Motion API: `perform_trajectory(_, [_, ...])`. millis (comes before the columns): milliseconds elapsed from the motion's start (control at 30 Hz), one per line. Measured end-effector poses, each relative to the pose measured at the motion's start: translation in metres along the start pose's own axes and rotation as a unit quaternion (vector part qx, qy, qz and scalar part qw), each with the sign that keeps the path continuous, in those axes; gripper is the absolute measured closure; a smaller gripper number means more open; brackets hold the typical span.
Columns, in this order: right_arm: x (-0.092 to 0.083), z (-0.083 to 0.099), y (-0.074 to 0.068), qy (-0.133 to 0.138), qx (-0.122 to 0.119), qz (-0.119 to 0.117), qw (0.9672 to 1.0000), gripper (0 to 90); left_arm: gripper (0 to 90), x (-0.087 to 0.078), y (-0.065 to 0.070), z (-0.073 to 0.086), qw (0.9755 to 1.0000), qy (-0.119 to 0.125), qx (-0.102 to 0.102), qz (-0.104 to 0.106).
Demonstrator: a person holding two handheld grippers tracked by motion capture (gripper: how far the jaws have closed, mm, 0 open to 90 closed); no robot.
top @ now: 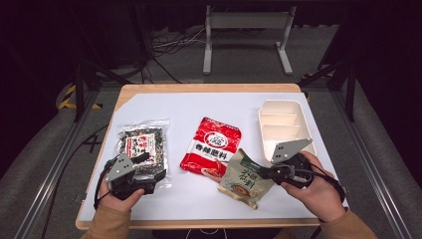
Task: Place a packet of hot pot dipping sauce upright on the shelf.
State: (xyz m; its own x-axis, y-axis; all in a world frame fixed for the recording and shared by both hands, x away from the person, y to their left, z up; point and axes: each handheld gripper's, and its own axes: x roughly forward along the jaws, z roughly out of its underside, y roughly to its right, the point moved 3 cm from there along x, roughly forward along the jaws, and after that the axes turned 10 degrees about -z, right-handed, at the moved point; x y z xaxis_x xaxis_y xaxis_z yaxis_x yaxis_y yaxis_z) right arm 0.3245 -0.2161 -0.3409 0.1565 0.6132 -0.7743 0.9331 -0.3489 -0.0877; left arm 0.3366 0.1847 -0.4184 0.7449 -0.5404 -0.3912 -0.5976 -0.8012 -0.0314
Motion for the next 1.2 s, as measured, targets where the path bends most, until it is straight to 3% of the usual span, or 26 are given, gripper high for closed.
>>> perform_trajectory(300, [-0.011,-0.013,0.006,-0.023,-0.023,0.034,0.9989,89.7,18.4,0.001,-0.001,0.0,1.0,0.001,-0.002,0.001])
perform_trajectory(500, [-0.017,-0.018,0.012,-0.028,-0.032,0.039,0.9983,89.6,18.4,0.003,-0.001,0.001,1.0,-0.003,-0.004,0.001])
perform_trajectory(733, [-0.025,-0.025,0.017,-0.026,-0.04,0.044,0.9979,89.6,17.8,0.003,-0.002,0.002,0.9999,-0.008,0.009,-0.003])
perform_trajectory(1200, [-0.04,-0.043,0.027,-0.023,-0.055,0.061,0.9964,89.5,17.5,-0.001,-0.003,0.004,0.9999,-0.011,0.005,-0.008])
